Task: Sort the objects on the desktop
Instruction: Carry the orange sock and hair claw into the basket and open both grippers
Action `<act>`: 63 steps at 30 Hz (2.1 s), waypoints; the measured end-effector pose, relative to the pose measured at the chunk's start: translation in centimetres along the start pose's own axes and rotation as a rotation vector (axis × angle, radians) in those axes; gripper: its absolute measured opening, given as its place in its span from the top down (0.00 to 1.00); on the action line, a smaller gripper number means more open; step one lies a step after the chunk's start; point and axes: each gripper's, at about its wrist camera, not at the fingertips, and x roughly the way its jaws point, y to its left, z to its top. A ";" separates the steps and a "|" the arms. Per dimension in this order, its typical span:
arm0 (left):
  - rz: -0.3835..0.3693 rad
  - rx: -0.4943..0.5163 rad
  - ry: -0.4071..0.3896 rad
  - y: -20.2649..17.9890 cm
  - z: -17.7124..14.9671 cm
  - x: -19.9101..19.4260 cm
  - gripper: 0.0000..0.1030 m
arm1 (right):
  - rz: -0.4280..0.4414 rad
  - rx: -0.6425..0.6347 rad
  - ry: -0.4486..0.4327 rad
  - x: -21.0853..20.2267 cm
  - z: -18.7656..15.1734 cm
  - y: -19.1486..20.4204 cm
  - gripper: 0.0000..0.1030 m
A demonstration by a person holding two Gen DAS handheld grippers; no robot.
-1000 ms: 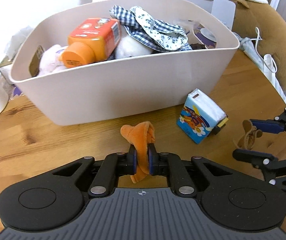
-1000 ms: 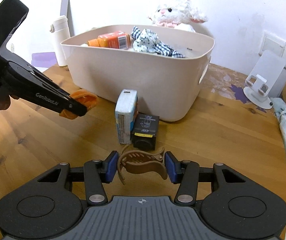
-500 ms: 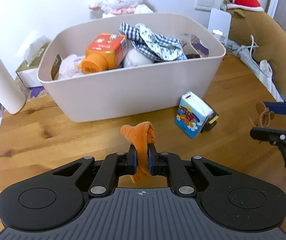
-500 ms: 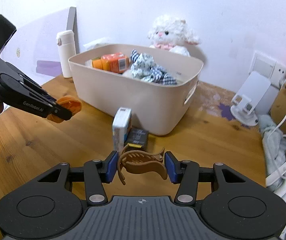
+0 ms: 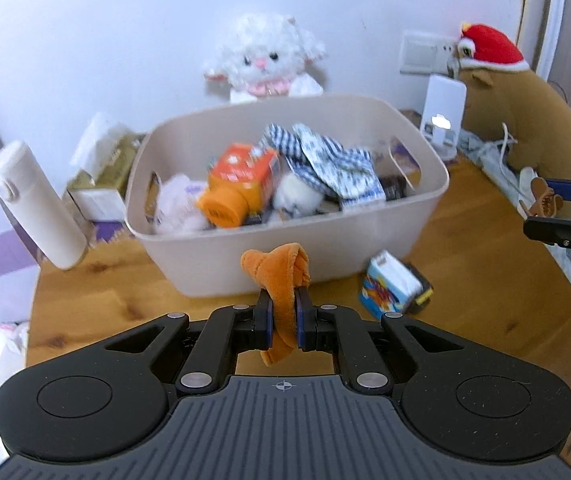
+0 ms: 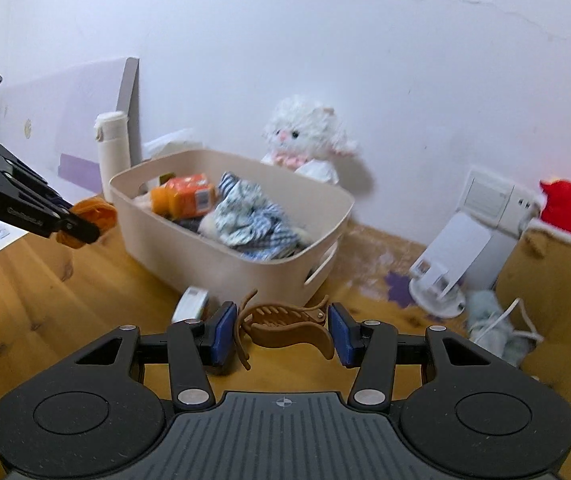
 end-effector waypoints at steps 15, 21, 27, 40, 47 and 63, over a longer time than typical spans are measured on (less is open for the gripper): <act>0.041 0.059 -0.106 2.1 5.7 -1.4 0.90 | -0.031 -0.003 -0.107 1.5 5.1 -1.9 0.55; 0.043 0.082 -0.126 3.0 7.3 -0.7 0.90 | -0.044 -0.011 -0.131 2.9 7.3 -1.9 0.55; 0.035 0.095 -0.133 3.9 8.8 0.4 0.90 | -0.058 0.002 -0.142 4.8 9.4 -1.4 0.55; 0.011 0.063 -0.062 6.2 10.6 5.6 0.90 | -0.027 0.068 -0.071 11.3 11.9 0.4 0.55; -0.019 0.054 -0.004 7.1 10.6 8.7 0.90 | -0.012 0.073 0.022 15.1 12.3 1.5 0.55; -0.053 0.011 0.066 8.1 10.1 11.6 0.90 | 0.037 0.167 0.175 19.0 11.2 1.8 0.54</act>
